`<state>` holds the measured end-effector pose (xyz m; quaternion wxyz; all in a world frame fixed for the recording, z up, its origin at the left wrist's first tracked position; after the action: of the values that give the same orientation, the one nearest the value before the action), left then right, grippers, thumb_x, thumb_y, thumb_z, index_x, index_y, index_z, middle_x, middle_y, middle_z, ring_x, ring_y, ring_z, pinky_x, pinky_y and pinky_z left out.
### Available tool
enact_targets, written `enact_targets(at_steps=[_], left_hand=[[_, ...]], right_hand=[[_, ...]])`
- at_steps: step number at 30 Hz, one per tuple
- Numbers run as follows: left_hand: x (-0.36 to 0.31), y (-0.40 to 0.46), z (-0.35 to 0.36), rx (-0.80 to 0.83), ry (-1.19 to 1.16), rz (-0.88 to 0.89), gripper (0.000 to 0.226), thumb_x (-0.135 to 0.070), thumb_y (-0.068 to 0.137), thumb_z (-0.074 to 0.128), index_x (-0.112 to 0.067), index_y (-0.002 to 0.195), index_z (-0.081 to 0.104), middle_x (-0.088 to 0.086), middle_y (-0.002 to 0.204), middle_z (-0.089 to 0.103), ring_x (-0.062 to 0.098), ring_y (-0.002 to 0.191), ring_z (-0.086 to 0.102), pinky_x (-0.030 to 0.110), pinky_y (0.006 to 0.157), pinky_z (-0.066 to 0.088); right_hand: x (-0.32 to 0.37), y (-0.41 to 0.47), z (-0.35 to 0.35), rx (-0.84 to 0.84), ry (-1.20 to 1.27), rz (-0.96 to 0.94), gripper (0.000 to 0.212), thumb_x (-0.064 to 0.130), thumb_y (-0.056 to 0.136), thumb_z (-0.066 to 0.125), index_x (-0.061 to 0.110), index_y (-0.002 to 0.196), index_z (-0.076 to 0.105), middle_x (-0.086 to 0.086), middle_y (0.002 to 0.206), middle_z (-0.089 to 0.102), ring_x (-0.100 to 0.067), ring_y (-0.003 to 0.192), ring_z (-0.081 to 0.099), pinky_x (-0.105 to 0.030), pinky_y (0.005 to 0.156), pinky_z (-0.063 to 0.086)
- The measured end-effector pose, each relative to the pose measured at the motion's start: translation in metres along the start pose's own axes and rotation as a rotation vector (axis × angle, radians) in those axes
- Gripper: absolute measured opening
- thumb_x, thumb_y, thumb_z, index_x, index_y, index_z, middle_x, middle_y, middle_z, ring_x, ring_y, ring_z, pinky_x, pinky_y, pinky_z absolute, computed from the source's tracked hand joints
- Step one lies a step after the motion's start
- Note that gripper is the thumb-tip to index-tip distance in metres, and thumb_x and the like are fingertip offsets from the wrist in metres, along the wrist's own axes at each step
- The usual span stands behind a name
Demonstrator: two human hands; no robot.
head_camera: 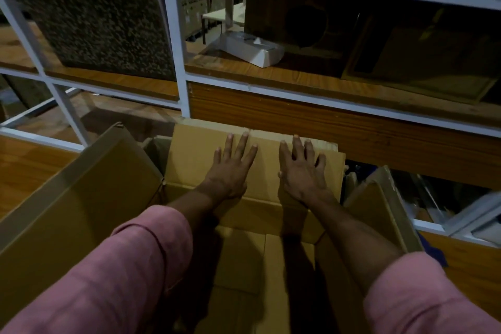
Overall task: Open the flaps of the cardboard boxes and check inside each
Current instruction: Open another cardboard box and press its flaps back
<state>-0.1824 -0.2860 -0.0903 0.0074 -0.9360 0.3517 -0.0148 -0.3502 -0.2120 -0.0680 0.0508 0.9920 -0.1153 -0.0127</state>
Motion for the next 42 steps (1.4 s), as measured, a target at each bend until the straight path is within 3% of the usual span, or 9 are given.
enact_targets(at_steps=[8, 16, 19, 23, 28, 33, 37, 42], left_hand=[[0.004, -0.022, -0.018, -0.025, 0.022, -0.01, 0.091, -0.038, 0.098, 0.056, -0.022, 0.161, -0.006, 0.011, 0.163, -0.032, 0.043, 0.151, -0.02, 0.068, 0.119, 0.011], [-0.008, -0.057, -0.068, 0.052, 0.025, 0.045, 0.07, -0.035, 0.104, 0.047, -0.02, 0.161, 0.009, 0.007, 0.168, -0.021, 0.039, 0.153, -0.017, 0.068, 0.12, 0.009], [-0.028, -0.085, -0.083, 0.029, -0.02, 0.087, 0.07, -0.035, 0.103, 0.047, -0.02, 0.161, 0.01, 0.008, 0.168, -0.019, 0.038, 0.154, -0.016, 0.068, 0.12, 0.009], [-0.06, -0.125, -0.098, 0.005, -0.085, 0.144, 0.074, -0.037, 0.1, 0.054, -0.016, 0.16, 0.016, 0.008, 0.169, -0.011, 0.039, 0.155, -0.008, 0.07, 0.118, 0.014], [-0.091, -0.17, -0.114, -0.017, -0.125, 0.225, 0.083, -0.035, 0.097, 0.06, -0.011, 0.16, 0.011, 0.009, 0.169, -0.012, 0.038, 0.155, -0.008, 0.069, 0.118, 0.016], [-0.136, -0.211, -0.129, -0.065, -0.204, 0.342, 0.085, -0.034, 0.096, 0.061, -0.01, 0.161, 0.011, 0.011, 0.169, -0.01, 0.039, 0.155, -0.005, 0.068, 0.119, 0.016], [-0.177, -0.23, -0.136, -0.124, -0.26, 0.437, 0.087, -0.036, 0.094, 0.064, -0.012, 0.16, 0.013, 0.01, 0.169, -0.007, 0.04, 0.154, -0.002, 0.068, 0.117, 0.021], [-0.233, -0.246, -0.147, -0.186, -0.285, 0.553, 0.085, -0.034, 0.094, 0.065, -0.014, 0.159, 0.014, 0.009, 0.169, -0.001, 0.037, 0.154, 0.001, 0.065, 0.117, 0.025]], right_hand=[[0.022, -0.025, -0.017, -0.032, -0.072, -0.008, 0.081, 0.036, 0.086, 0.069, 0.019, 0.151, 0.024, -0.017, 0.163, 0.005, -0.043, 0.149, 0.002, -0.064, 0.113, 0.02], [0.042, -0.055, -0.075, -0.02, 0.001, -0.025, 0.059, 0.034, 0.097, 0.054, 0.019, 0.149, 0.032, -0.011, 0.163, 0.012, -0.035, 0.151, 0.003, -0.058, 0.117, 0.02], [0.051, -0.076, -0.096, -0.008, 0.03, -0.024, 0.06, 0.037, 0.098, 0.053, 0.02, 0.15, 0.03, -0.01, 0.162, 0.015, -0.034, 0.15, 0.005, -0.058, 0.117, 0.019], [0.067, -0.117, -0.119, -0.048, 0.043, -0.019, 0.064, 0.036, 0.095, 0.055, 0.019, 0.151, 0.03, -0.012, 0.158, 0.026, -0.034, 0.147, 0.018, -0.056, 0.113, 0.03], [0.077, -0.18, -0.138, -0.055, 0.157, 0.034, 0.073, 0.03, 0.087, 0.063, 0.019, 0.151, 0.03, -0.011, 0.153, 0.034, -0.033, 0.141, 0.029, -0.054, 0.111, 0.032], [0.06, -0.244, -0.153, -0.161, 0.2, 0.096, 0.064, 0.023, 0.084, 0.065, 0.019, 0.144, 0.042, -0.007, 0.139, 0.048, -0.028, 0.129, 0.042, -0.048, 0.105, 0.04], [0.033, -0.289, -0.169, -0.359, 0.238, 0.106, 0.046, 0.022, 0.087, 0.063, 0.018, 0.132, 0.056, -0.007, 0.131, 0.059, -0.025, 0.12, 0.051, -0.04, 0.1, 0.044], [-0.013, -0.345, -0.178, -0.561, 0.265, 0.229, 0.035, 0.018, 0.093, 0.059, 0.017, 0.128, 0.06, -0.007, 0.12, 0.063, -0.024, 0.11, 0.057, -0.034, 0.091, 0.046]])
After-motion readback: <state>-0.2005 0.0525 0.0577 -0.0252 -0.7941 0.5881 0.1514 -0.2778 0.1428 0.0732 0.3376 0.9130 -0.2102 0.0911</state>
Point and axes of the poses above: each hand's wrist, its own y-axis towards the middle knuckle, its own z-axis out of the palm, x = y × z, the point moved 4 cm from there along y, towards the middle knuckle
